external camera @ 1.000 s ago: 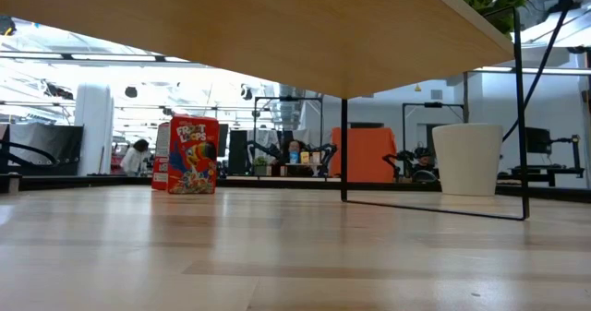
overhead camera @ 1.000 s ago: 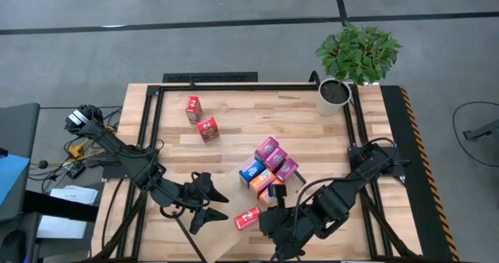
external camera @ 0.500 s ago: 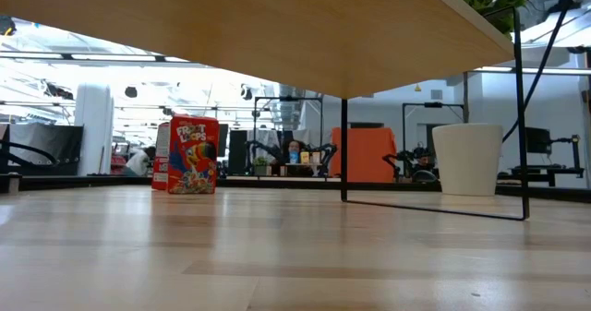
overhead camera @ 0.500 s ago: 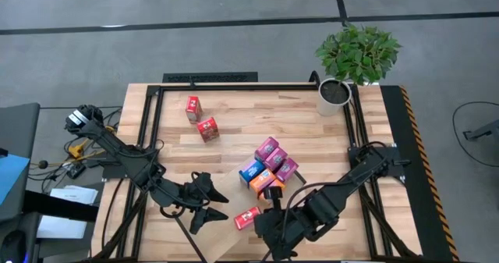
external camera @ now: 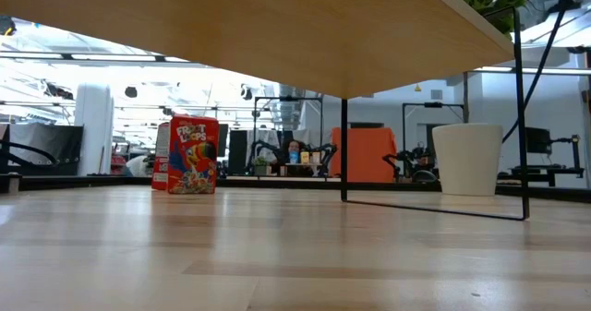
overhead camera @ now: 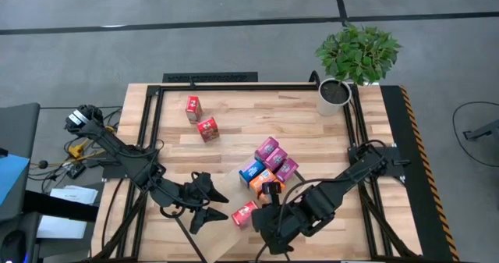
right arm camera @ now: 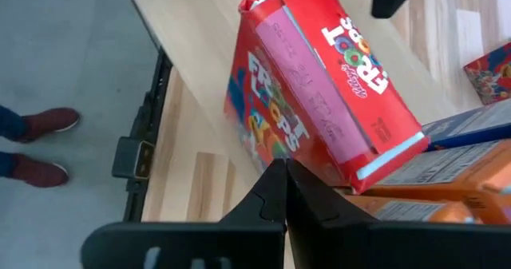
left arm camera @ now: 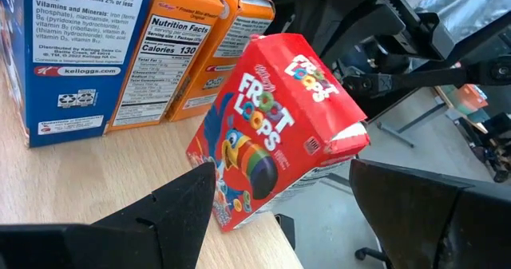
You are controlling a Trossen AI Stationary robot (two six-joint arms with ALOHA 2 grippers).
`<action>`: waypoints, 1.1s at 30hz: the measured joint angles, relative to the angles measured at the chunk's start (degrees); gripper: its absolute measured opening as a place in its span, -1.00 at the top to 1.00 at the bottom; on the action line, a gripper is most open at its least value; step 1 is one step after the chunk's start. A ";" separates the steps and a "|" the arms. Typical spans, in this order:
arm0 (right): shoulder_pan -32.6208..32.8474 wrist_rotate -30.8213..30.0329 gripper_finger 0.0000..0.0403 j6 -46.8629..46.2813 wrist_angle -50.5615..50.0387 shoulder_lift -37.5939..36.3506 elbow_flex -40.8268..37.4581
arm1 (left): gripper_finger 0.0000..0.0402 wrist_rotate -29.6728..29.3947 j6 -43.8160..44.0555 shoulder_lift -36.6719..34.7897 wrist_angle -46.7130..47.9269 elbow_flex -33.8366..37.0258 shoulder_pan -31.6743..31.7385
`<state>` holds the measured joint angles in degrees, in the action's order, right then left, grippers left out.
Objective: Stack cereal on shelf
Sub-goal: Put the bottom red cereal box onto the shelf, then put the right red cereal box onto the shelf
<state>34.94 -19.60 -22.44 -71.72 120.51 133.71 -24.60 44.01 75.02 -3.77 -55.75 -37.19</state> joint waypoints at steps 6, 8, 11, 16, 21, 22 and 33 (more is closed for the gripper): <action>0.00 0.12 0.83 0.00 -0.02 0.00 0.00 | -0.39 0.02 -0.85 0.00 0.23 0.00 0.00; 0.27 0.17 0.82 0.00 -0.13 0.00 0.00 | -0.39 0.02 -1.82 -0.08 0.84 0.00 0.02; 1.01 0.57 0.82 0.01 -0.78 -0.69 0.00 | -0.39 0.02 -4.29 -1.80 2.81 0.02 0.20; 2.43 1.58 0.78 -1.61 -2.22 -4.45 0.05 | -0.39 -3.24 -5.32 -8.85 10.71 0.02 1.99; 3.30 0.42 0.64 -7.53 -5.90 -8.53 0.07 | -0.39 -11.49 -8.27 -17.12 21.82 0.02 5.37; 3.43 -0.11 0.59 -9.03 -7.21 -9.20 0.07 | -0.39 -12.31 -9.65 -18.46 23.74 0.02 6.54; 6.01 -3.75 -0.07 -20.70 -17.15 -10.15 -0.83 | -0.50 -10.05 -19.18 -22.75 43.97 0.02 23.98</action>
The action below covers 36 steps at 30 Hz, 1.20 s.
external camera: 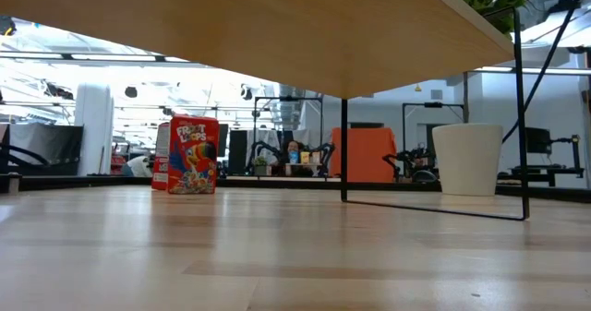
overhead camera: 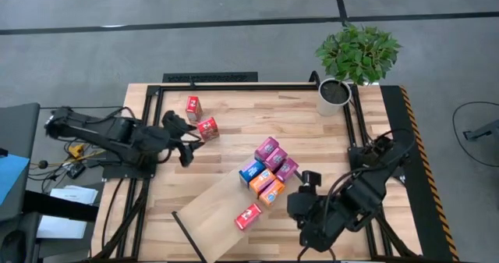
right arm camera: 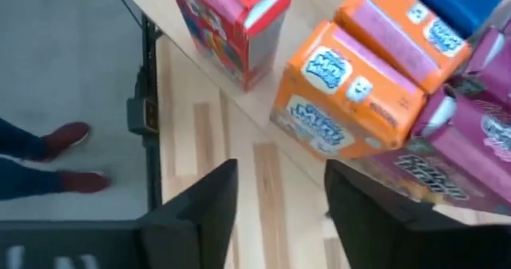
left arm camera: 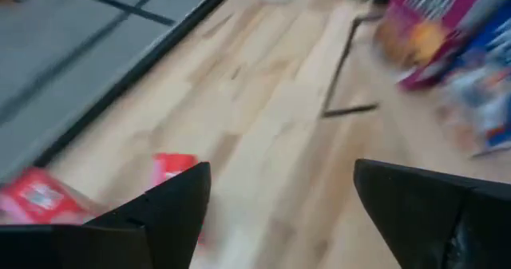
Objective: Stack cereal on shelf
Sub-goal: Put the right red cereal box onto the shelf
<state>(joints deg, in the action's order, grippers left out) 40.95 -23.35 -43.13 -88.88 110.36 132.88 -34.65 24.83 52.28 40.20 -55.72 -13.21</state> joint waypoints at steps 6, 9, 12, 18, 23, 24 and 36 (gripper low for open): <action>-0.71 -0.66 -0.26 0.89 -1.09 0.70 -1.57 | -0.67 -1.74 -11.14 4.72 2.89 0.00 7.50; -1.34 -0.82 -0.27 1.36 -1.19 0.55 -3.77 | -0.70 2.39 -13.90 7.42 2.79 0.00 13.20; -1.72 -0.72 -0.27 1.38 -1.03 0.64 -5.55 | -0.71 7.67 -18.30 10.61 2.80 0.00 18.08; -2.21 -0.59 -0.27 0.96 -1.04 0.64 -7.37 | -0.71 12.00 -22.43 14.58 1.95 0.00 23.71; -2.47 -0.58 -0.27 -0.25 -1.11 0.64 -7.41 | -0.71 15.38 -24.65 17.27 0.50 0.00 25.24; -2.47 -0.57 -0.27 -0.40 -1.14 0.64 -7.41 | -0.71 15.26 -25.07 17.86 0.79 0.00 25.22; -2.07 -0.59 -0.27 -1.99 -1.12 0.64 -7.41 | -0.59 16.84 -25.40 24.41 1.38 -0.02 25.22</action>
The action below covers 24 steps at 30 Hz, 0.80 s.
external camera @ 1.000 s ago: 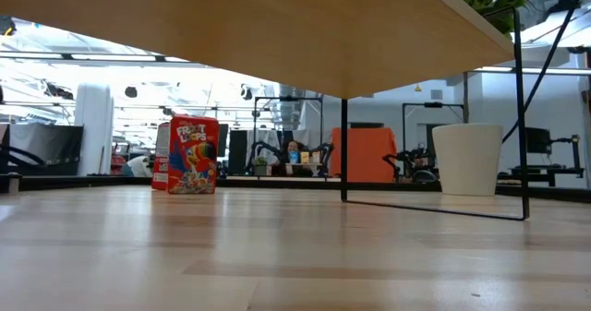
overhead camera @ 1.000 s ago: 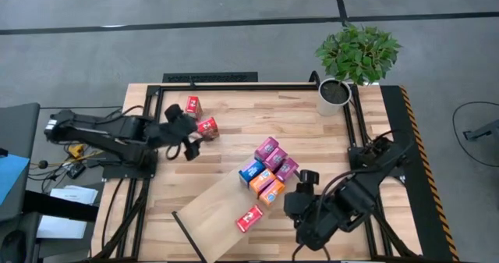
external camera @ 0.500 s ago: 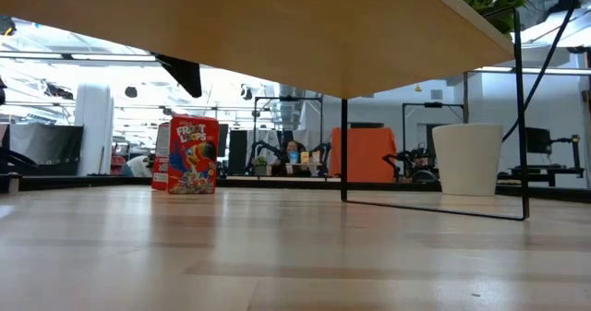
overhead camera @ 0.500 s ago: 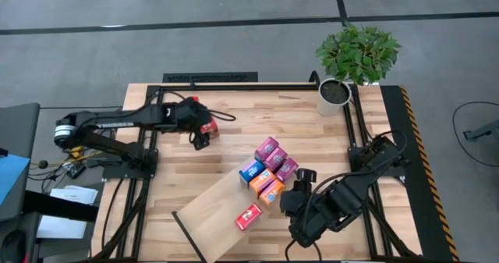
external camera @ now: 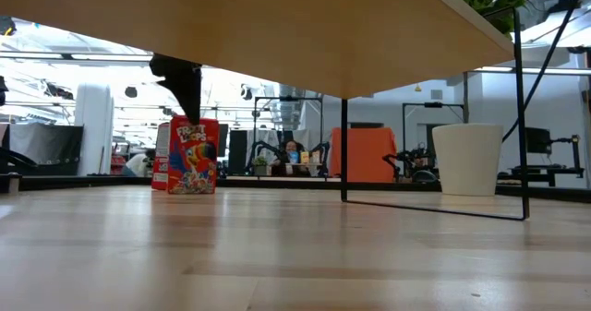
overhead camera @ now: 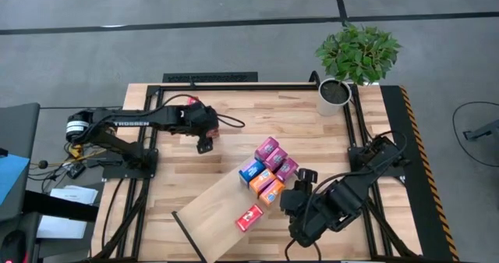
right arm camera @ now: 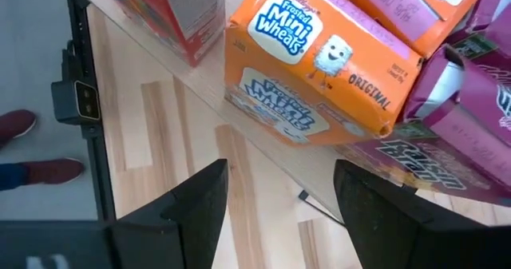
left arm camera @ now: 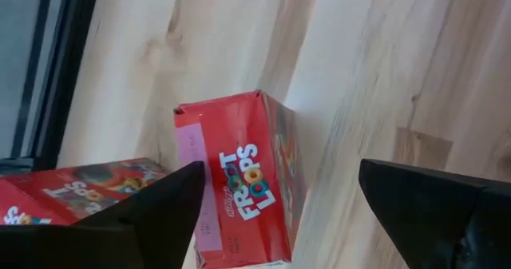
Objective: Stack cereal on shelf
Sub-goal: Put the right red cereal box onto the shelf
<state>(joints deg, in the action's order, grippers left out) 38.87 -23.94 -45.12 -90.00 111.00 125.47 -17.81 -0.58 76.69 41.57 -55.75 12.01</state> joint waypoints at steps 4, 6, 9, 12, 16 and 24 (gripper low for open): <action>0.28 0.00 -0.27 -0.56 -0.02 0.00 0.00 | -0.44 -2.38 1.97 0.00 0.08 0.00 0.20; 0.54 0.00 -0.27 -1.32 -0.02 0.00 0.00 | -0.36 -2.52 2.37 0.00 0.08 0.00 0.26; 0.61 0.00 -0.27 -1.40 -0.02 -0.01 0.00 | -0.25 -2.90 3.44 0.00 0.10 0.00 0.26; 0.85 -0.02 -0.27 -1.40 -0.02 -0.02 0.00 | -0.16 -3.00 4.96 0.00 0.42 -0.01 0.25; 1.11 0.00 -0.27 -1.40 -0.01 -0.16 0.00 | -0.07 -2.57 6.57 -0.82 1.93 -0.04 -0.01; 1.69 0.01 -0.27 -0.97 -0.01 -0.28 0.00 | 0.12 -2.94 7.36 -1.36 2.48 -0.04 -0.02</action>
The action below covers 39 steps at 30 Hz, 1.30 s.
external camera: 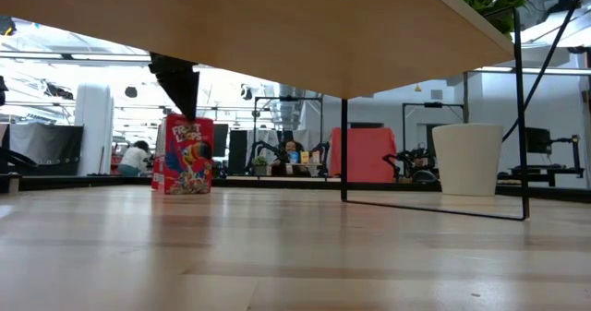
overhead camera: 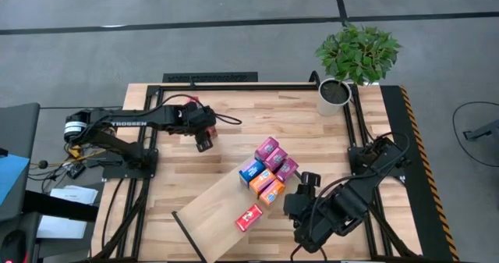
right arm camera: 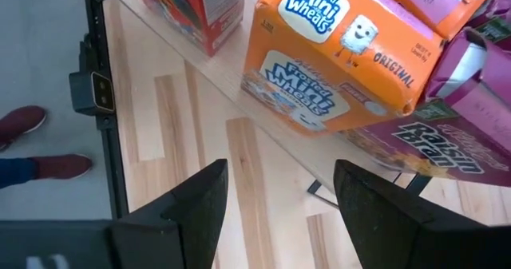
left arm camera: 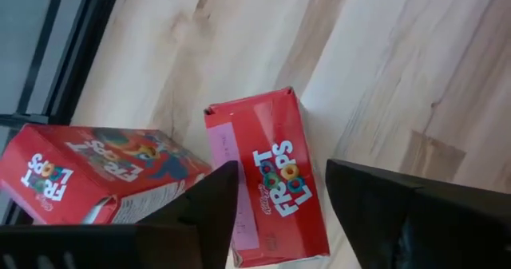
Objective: Stack cereal on shelf
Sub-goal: Put the right red cereal box onto the shelf
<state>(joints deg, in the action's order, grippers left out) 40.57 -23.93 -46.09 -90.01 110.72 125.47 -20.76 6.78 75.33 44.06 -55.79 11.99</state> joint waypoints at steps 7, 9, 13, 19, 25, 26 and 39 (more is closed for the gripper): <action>0.67 -0.03 -0.27 0.00 0.01 0.00 0.00 | 0.22 -0.97 1.68 0.00 0.33 0.00 0.00; 0.79 -0.02 -0.27 -0.02 -0.02 0.00 0.00 | 0.25 -0.18 2.02 0.00 0.35 0.00 0.00; 1.13 -0.05 -0.27 -0.42 0.01 0.00 0.00 | 0.36 0.36 3.01 0.00 0.39 0.00 0.00; 1.44 -0.03 -0.27 -0.46 -0.01 0.00 0.00 | 0.49 0.37 2.84 0.00 0.43 0.02 0.00; 1.43 -0.05 -0.27 -0.48 -0.01 0.00 0.00 | 0.56 0.66 2.91 0.00 0.61 0.00 0.00; 1.43 -0.05 -0.27 -0.50 -0.01 0.00 0.00 | 0.57 1.00 3.02 0.00 0.61 0.00 0.00; 1.41 -0.19 -0.27 -0.30 0.01 0.00 0.00 | 0.59 2.58 3.62 -2.13 2.20 0.02 -0.02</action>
<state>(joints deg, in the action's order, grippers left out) 41.98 -24.12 -46.39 -90.00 110.72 125.47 -18.17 10.40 73.20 46.26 -55.77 11.97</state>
